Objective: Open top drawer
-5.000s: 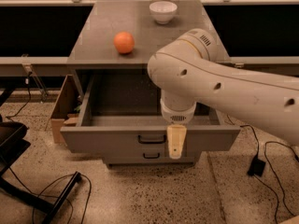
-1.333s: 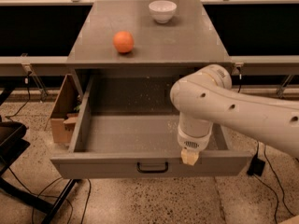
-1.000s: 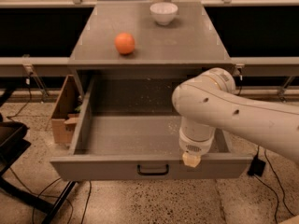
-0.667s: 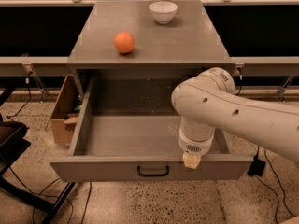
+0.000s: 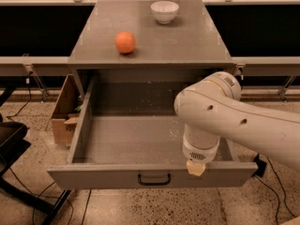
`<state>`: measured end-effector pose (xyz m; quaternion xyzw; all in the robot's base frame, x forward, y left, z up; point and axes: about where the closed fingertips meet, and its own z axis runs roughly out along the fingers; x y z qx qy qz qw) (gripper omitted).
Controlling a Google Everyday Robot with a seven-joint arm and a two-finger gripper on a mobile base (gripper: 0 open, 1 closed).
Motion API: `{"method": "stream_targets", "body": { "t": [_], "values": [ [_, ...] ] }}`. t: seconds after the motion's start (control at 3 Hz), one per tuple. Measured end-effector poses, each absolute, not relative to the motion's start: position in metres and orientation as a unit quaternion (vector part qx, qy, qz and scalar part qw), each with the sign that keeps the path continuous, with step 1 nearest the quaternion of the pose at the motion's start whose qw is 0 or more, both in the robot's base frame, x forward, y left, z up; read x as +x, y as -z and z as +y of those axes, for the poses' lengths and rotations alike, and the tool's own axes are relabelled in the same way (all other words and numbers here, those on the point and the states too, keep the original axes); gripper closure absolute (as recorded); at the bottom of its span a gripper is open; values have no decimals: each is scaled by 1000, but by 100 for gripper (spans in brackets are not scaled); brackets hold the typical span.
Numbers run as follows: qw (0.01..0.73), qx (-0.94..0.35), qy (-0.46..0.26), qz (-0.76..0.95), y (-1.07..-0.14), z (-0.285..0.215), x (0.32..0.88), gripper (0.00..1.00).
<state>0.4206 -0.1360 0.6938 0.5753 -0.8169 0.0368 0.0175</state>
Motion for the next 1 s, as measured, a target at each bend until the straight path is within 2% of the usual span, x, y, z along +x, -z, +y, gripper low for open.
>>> {"method": "stream_targets", "body": {
  "t": [0.67,1.0],
  "values": [
    [23,577,-46,-815,-704,-144,398,100],
    [23,577,-46,-815,-704,-144,398,74]
  ]
}}
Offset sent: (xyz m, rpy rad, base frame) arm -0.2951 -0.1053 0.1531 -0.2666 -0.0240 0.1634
